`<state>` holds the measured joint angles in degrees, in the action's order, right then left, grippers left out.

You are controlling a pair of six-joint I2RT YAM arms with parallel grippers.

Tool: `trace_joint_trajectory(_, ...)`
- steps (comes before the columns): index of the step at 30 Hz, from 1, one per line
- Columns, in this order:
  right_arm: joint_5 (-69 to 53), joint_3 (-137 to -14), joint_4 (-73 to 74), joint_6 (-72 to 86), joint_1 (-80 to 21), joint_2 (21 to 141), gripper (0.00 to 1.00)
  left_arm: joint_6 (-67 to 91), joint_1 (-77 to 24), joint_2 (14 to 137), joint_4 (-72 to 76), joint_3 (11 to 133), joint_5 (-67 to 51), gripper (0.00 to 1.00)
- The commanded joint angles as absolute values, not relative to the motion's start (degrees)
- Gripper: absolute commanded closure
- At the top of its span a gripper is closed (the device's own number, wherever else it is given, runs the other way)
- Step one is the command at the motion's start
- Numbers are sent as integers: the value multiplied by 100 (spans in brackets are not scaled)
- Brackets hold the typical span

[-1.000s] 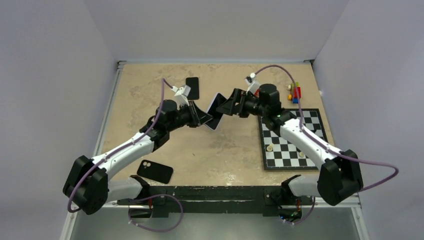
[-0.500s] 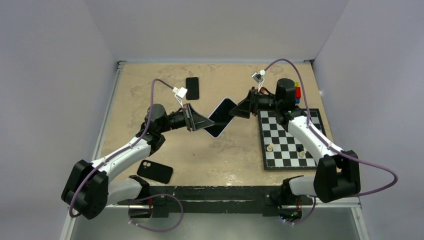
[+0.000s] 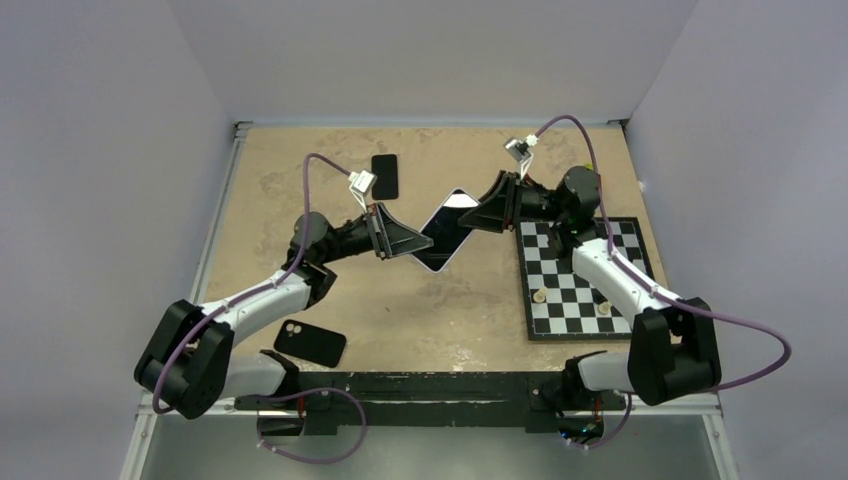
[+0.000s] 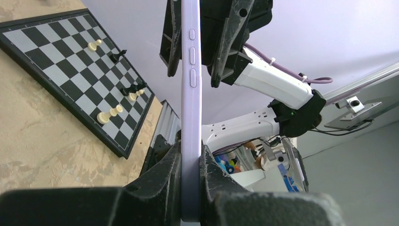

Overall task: Take the phone out of the phone case
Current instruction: Pick up the phone at the center of the board.

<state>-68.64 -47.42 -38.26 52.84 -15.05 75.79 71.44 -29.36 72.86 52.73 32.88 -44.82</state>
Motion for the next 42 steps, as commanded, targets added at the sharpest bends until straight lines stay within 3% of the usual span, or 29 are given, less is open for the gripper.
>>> trace_joint_trajectory(1, -6780, -4748, -5028, 6430, -1609, 7698, 61, 6986, -2926, 7071, 5902, 3318, -4417, 100)
trace_joint_trajectory(8, -6583, -4918, -4782, 6561, -1770, 7772, 62, 6517, -2935, 6835, 5385, 3306, -4319, 100)
trace_joint_trajectory(20, -6369, -4878, -5533, 7220, -1992, 7999, 76, 6416, -2931, 6712, 5405, 3252, -4296, 100)
trace_joint_trajectory(22, -6322, -4876, -5806, 7370, -2028, 8090, 83, 6416, -2931, 6695, 5405, 3244, -4290, 100)
trace_joint_trajectory(24, -6278, -4874, -6084, 7508, -2046, 8146, 100, 6418, -2935, 6676, 5397, 3235, -4273, 100)
trace_joint_trajectory(25, -6254, -4859, -6155, 7496, -2047, 8141, 100, 6428, -2934, 6648, 5378, 3229, -4256, 100)
trace_joint_trajectory(26, -6224, -4848, -6187, 7455, -2048, 8117, 100, 6429, -2933, 6603, 5293, 3214, -4218, 97)
trace_joint_trajectory(27, -6180, -4852, -6113, 7347, -2031, 8076, 100, 6391, -2935, 6535, 5110, 3212, -4152, 84)
trace_joint_trajectory(30, -6080, -4940, -5326, 6871, -1857, 7932, 100, 5751, -2927, 6076, 3740, 3289, -3714, 31)
trace_joint_trajectory(31, -6082, -4967, -5134, 6771, -1809, 7890, 100, 5489, -2925, 5846, 3086, 3351, -3484, 21)
trace_joint_trajectory(33, -6152, -5011, -4930, 6686, -1702, 7831, 100, 4801, -2925, 5392, 1805, 3525, -2974, 11)
trace_joint_trajectory(37, -6371, -5094, -4929, 6688, -1667, 7788, 100, 3531, -2926, 4858, -39, 4111, -2407, 13)
trace_joint_trajectory(42, -6645, -5215, -4951, 6610, -1665, 7707, 100, 2641, -2925, 4865, -984, 4603, -2892, 40)
